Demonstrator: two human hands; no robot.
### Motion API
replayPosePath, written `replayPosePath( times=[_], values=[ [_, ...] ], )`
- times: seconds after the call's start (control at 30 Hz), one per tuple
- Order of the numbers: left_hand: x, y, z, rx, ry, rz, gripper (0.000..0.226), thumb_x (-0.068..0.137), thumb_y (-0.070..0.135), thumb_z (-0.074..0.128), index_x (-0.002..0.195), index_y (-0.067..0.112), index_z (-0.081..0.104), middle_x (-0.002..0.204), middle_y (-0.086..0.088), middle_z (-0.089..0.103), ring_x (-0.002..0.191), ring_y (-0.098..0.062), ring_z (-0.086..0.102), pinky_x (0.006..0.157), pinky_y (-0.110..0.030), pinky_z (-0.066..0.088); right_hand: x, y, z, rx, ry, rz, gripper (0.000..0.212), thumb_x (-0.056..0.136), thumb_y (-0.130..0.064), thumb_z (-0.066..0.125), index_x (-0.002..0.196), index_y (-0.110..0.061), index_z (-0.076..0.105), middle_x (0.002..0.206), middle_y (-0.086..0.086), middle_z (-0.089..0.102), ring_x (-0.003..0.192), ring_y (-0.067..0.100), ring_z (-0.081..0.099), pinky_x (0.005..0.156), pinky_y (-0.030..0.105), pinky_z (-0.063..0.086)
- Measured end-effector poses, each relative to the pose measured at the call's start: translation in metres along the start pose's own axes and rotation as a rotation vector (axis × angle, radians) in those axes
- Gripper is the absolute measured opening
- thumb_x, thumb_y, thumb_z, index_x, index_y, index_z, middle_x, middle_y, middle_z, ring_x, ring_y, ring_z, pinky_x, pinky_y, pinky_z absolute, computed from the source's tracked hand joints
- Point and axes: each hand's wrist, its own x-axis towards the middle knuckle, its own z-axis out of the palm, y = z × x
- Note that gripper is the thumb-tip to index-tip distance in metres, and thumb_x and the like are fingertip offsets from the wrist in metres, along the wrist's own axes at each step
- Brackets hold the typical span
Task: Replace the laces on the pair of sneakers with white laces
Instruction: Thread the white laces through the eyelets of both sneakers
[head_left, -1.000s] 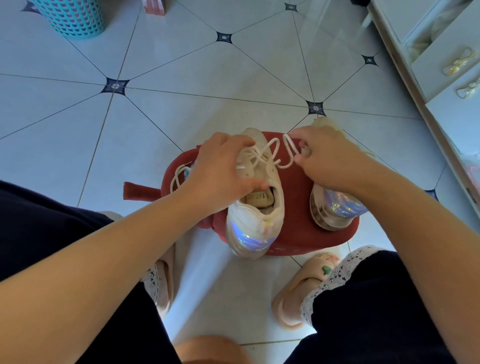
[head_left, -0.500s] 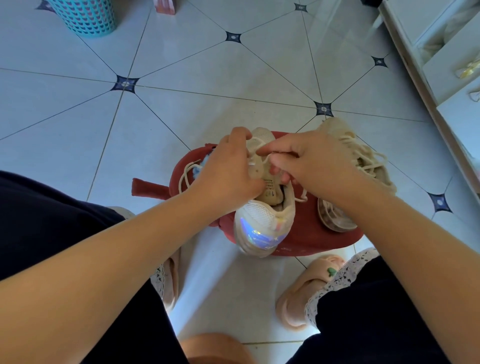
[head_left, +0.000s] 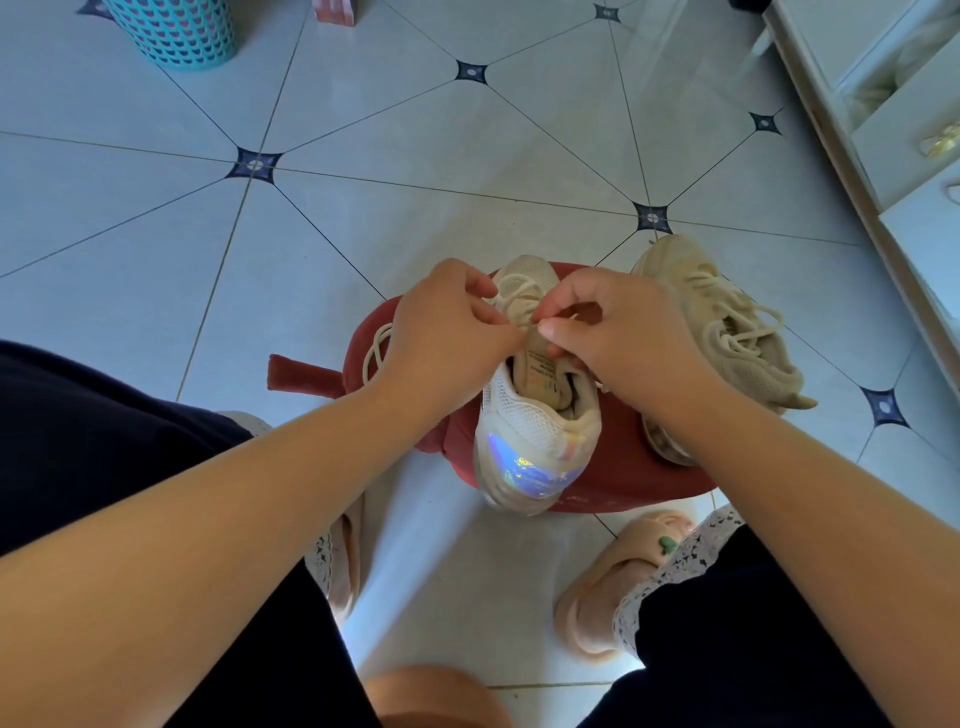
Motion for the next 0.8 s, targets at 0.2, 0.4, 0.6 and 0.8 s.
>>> replayPosePath(
  times=[0.2,0.4,0.6,0.8],
  values=[
    [-0.003,-0.001,-0.001,-0.230,-0.040,-0.121,0.030,0.067,0.005,0.075,0.083,0.021,0.055,0.066,0.006,0.066,0.075,-0.018,0.066,0.081,-0.046,0.054,0.003,0.004,0.010,-0.004,0.070,-0.020,0.015,0.076,-0.016,0.071,0.072,-0.027,0.063,0.065,-0.017,0.057,0.059,-0.009,0.051,0.063,0.004,0.039],
    [-0.003,-0.003,-0.003,-0.322,-0.069,-0.137,0.026,0.071,0.000,0.071,0.084,0.018,0.058,0.062,0.007,0.064,0.065,-0.012,0.064,0.071,-0.034,0.058,0.006,0.004,0.009,-0.023,0.035,-0.059,0.025,0.075,-0.011,0.070,0.066,-0.031,0.058,0.065,-0.017,0.059,0.061,-0.006,0.053,0.068,0.010,0.044],
    [0.000,-0.008,-0.001,-0.305,-0.017,-0.078,0.020,0.079,0.000,0.063,0.082,0.019,0.059,0.055,0.008,0.061,0.055,-0.003,0.062,0.060,-0.023,0.054,0.006,0.007,0.007,-0.018,0.026,-0.104,0.026,0.073,-0.015,0.072,0.081,-0.035,0.056,0.065,-0.021,0.061,0.064,-0.015,0.053,0.072,0.007,0.041],
    [0.000,-0.010,0.005,-0.229,-0.058,0.006,0.027,0.077,0.002,0.065,0.083,0.028,0.058,0.060,0.006,0.062,0.061,-0.011,0.059,0.064,-0.026,0.043,0.010,0.003,0.009,-0.104,0.102,-0.172,0.021,0.075,-0.016,0.069,0.090,-0.031,0.067,0.064,-0.025,0.060,0.074,-0.022,0.050,0.070,-0.003,0.031]
  ],
)
